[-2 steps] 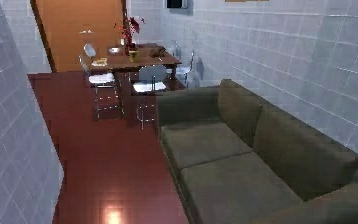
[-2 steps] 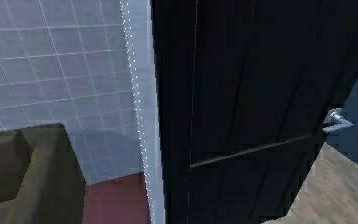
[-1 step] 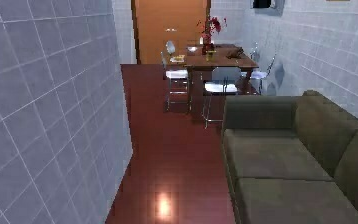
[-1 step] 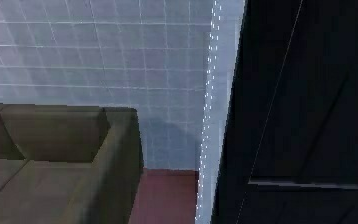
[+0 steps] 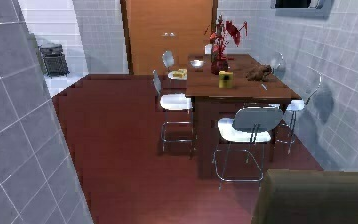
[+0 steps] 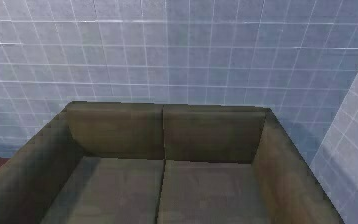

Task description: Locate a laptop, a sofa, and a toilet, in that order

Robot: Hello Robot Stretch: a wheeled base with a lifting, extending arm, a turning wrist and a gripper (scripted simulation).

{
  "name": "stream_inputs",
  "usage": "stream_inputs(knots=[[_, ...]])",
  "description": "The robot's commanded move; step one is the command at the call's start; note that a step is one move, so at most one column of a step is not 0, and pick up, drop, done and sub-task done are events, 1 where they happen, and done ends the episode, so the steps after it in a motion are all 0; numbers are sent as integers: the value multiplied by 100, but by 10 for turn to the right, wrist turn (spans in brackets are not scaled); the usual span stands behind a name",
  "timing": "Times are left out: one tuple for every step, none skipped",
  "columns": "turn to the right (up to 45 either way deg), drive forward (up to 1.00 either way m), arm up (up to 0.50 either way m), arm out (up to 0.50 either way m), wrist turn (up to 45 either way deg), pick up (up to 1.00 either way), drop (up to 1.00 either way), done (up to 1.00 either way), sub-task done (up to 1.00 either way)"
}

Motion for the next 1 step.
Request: stream_inputs(knots=[[-30,0,0,0,0,0,0,0,0]])
